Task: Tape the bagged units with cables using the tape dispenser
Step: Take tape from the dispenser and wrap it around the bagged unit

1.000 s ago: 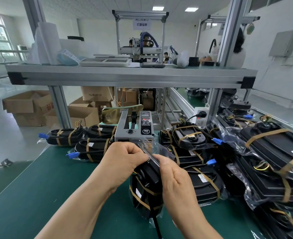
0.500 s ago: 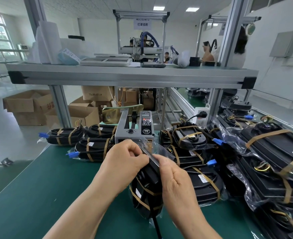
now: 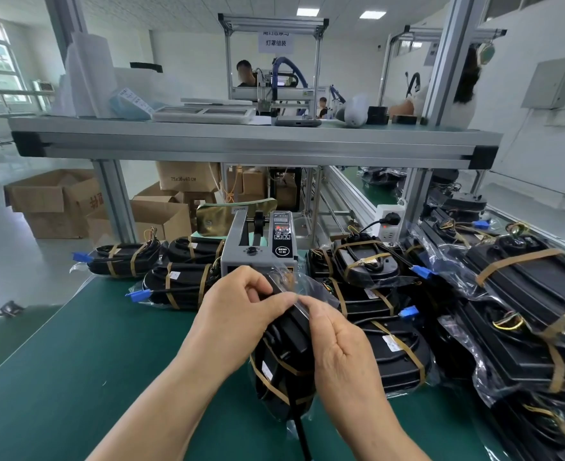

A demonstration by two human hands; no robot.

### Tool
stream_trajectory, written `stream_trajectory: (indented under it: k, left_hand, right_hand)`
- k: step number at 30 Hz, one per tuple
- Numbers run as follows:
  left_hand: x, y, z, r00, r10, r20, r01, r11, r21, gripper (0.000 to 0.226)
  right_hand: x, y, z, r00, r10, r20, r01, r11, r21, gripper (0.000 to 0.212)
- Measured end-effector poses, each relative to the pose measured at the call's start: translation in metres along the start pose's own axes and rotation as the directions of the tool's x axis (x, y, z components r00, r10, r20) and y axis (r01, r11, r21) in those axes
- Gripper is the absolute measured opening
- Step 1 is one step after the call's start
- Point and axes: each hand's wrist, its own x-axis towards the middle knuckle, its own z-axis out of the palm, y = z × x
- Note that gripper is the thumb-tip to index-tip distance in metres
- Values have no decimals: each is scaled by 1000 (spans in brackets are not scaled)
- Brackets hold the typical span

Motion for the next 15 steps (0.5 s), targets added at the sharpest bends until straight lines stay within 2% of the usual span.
stream_trajectory:
  k: [3, 5, 10, 15]
  left_hand:
    - [1, 1, -3, 999, 14, 50, -17, 999, 46, 56]
    - [4, 3, -7, 996, 23, 89, -29, 997, 72, 57]
    - [17, 11, -19, 988, 16, 151, -33, 993, 110, 38]
    - [23, 9, -25, 992, -11, 126, -1, 995, 95, 32]
  right_hand:
    - [1, 1, -2, 1000, 13, 0, -13, 1000, -3, 44]
    - [1, 2, -2, 1000, 16, 0, -16, 1000, -21, 42]
    - [1, 4, -2, 1000, 29, 0, -29, 999, -18, 38]
    - [-1, 7, -4, 998, 55, -3, -55, 998, -41, 34]
